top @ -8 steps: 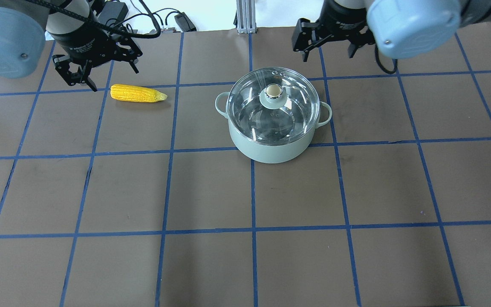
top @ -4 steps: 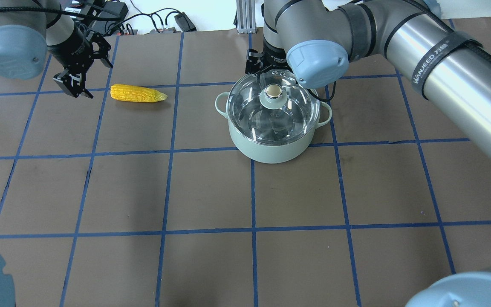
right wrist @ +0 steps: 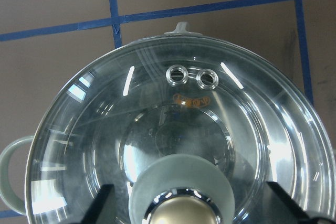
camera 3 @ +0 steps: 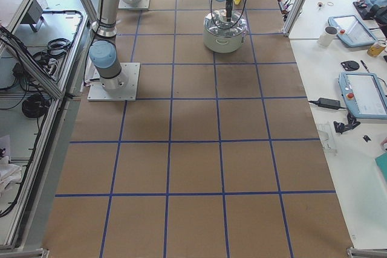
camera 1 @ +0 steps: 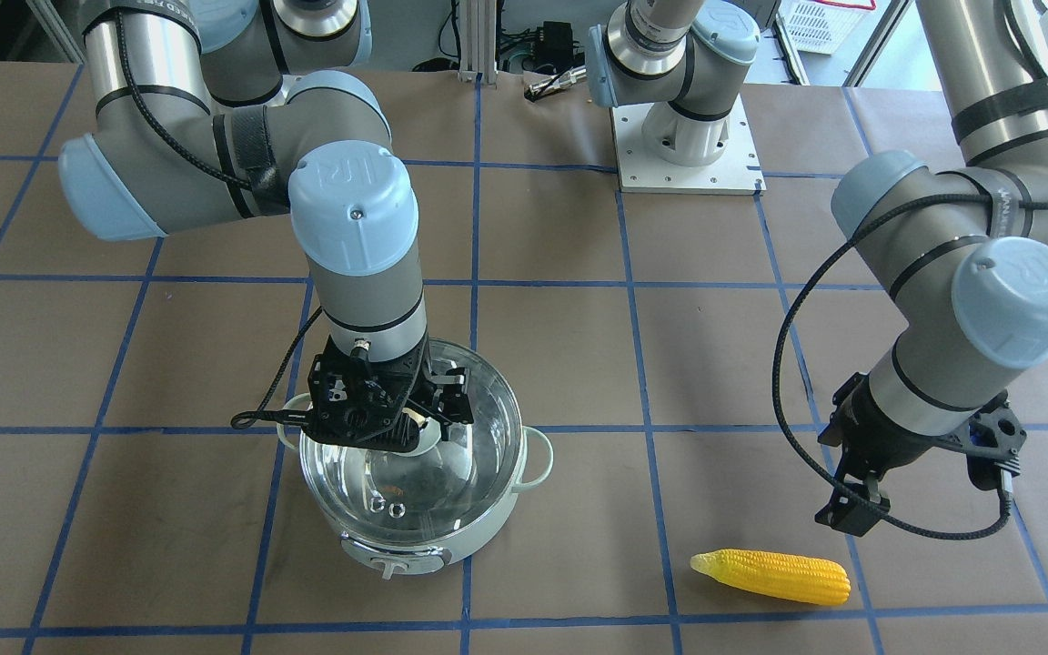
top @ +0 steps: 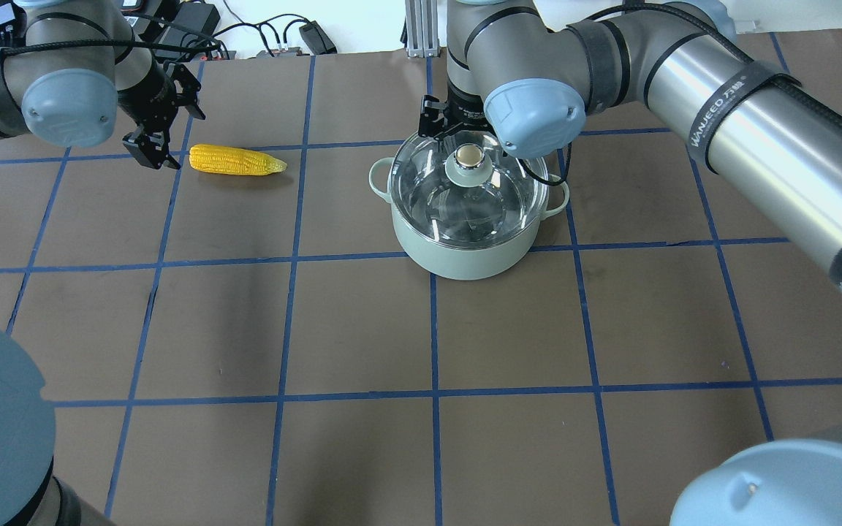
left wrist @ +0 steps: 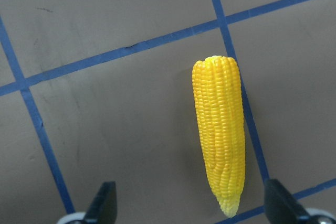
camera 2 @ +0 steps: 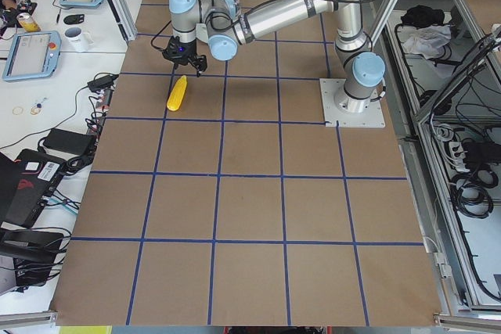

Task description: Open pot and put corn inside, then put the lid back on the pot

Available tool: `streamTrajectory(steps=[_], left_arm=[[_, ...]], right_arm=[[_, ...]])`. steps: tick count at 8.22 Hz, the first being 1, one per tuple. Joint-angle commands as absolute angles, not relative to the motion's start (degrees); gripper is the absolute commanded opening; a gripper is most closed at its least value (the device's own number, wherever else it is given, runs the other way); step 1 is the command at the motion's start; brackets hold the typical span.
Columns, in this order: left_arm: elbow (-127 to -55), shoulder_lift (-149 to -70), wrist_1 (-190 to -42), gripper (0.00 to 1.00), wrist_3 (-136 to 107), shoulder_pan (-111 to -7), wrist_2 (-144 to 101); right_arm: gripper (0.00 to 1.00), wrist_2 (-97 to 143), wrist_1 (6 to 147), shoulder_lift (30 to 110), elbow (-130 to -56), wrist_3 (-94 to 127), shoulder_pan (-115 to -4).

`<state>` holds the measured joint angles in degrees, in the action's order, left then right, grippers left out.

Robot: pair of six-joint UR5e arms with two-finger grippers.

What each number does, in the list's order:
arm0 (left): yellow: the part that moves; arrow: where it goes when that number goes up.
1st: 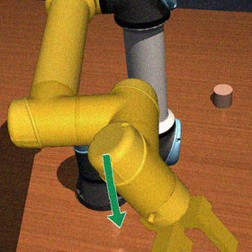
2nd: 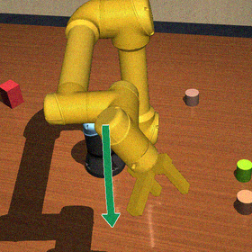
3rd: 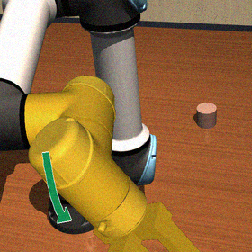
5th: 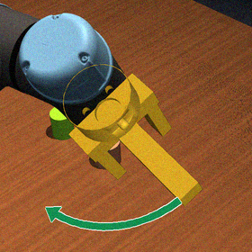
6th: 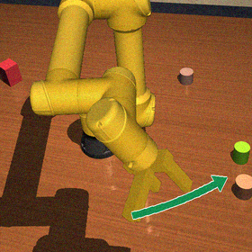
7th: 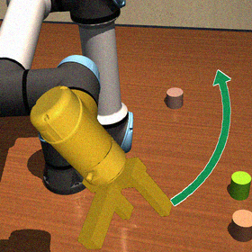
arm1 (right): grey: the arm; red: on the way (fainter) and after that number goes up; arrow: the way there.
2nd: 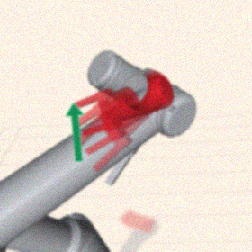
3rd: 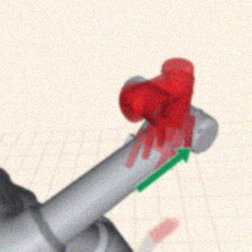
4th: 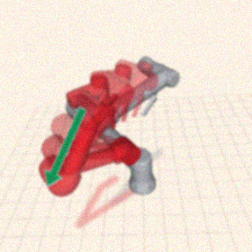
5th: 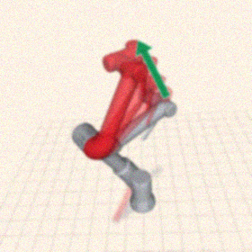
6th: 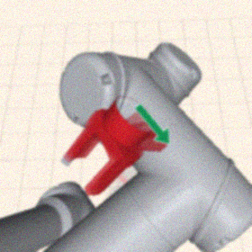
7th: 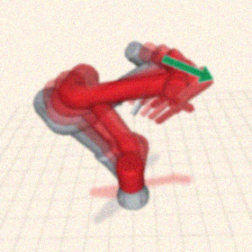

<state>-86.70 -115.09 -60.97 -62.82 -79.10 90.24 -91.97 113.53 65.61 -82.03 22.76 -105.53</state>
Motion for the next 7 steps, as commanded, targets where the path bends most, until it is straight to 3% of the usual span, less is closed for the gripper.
streamTrajectory(steps=[1,4,7], left_arm=[[-86.40,-120.56,-54.23,1.00,-65.21,-79.10,90.09],[-86.13,-125.14,-53.18,1.00,-66.97,-79.10,88.17],[-85.70,-127.26,-48.09,1.00,-66.80,-79.10,87.19]], right_arm=[[0.81,-91.76,113.55,65.39,-82.09,22.94,-105.56],[0.45,-90.09,113.47,65.22,-82.00,24.88,-105.56],[0.31,-90.09,112.94,65.39,-81.39,24.35,-105.56]])
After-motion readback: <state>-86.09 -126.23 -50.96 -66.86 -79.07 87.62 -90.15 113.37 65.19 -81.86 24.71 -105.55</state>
